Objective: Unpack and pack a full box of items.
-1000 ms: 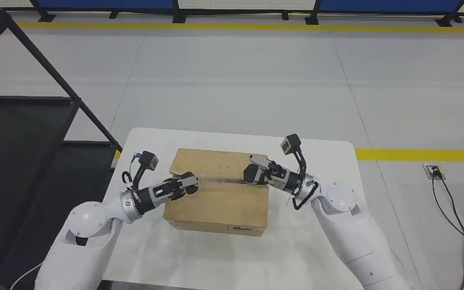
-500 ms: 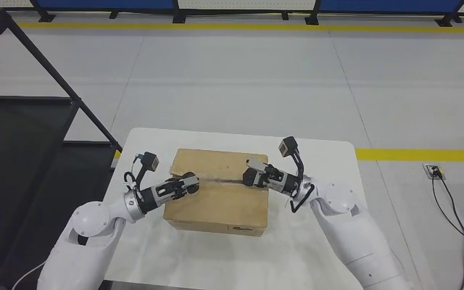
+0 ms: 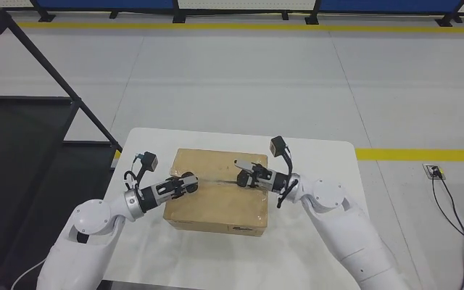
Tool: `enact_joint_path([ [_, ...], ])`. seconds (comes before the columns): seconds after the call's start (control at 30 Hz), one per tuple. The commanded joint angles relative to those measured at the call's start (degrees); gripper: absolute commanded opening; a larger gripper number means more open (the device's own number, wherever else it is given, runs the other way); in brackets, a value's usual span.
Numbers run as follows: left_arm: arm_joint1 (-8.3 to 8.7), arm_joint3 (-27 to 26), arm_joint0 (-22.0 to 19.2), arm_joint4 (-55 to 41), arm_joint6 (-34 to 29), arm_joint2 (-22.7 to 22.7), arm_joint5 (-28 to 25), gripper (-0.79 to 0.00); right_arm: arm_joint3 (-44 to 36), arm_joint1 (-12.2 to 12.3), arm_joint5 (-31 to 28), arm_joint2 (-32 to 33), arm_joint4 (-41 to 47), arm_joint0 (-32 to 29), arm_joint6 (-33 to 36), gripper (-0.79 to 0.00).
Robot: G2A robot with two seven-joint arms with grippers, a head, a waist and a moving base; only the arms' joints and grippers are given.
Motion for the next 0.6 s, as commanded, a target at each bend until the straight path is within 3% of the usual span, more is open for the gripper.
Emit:
enact_joint_path([
  [0.0, 0.03, 0.16, -0.10, 0.36, 0.29, 0.03, 0.06, -0.603, 0.44, -0.25, 0.33, -0.67, -0.11, 0.60, -0.18, 0.000],
  [0.07, 0.06, 0.19, -0.11, 0.81, 0.61, 0.12, 0.04, -0.419, 0.91, -0.50, 0.84, -1.27, -0.23, 1.19, -0.44, 0.000],
  [0.1, 0.06, 0.21, -0.10, 0.76, 0.77, 0.13, 0.03, -0.397, 1.15, -0.61, 1.00, -1.52, -0.34, 1.45, -0.66, 0.000],
  [0.13, 0.07, 0.23, -0.09, 0.75, 0.82, 0.14, 0.00, -0.332, 1.34, -0.71, 1.06, -1.76, -0.45, 1.65, -0.80, 0.000],
  [0.17, 0.07, 0.27, -0.08, 0.59, 0.85, 0.12, -0.04, -0.219, 1.53, -0.80, 1.03, -1.91, -0.35, 1.80, -0.81, 0.000],
  [0.3, 0.14, 0.42, -0.09, 0.50, 0.91, -0.01, 0.04, 0.000, 2.18, -1.03, 0.82, -2.16, -0.19, 2.26, -0.83, 0.000],
  [0.57, 0.56, 0.34, 0.64, 0.09, 2.22, -2.42, -0.69, 0.000, 3.58, -1.59, 0.90, -3.02, 0.03, 3.21, -0.66, 0.000],
])
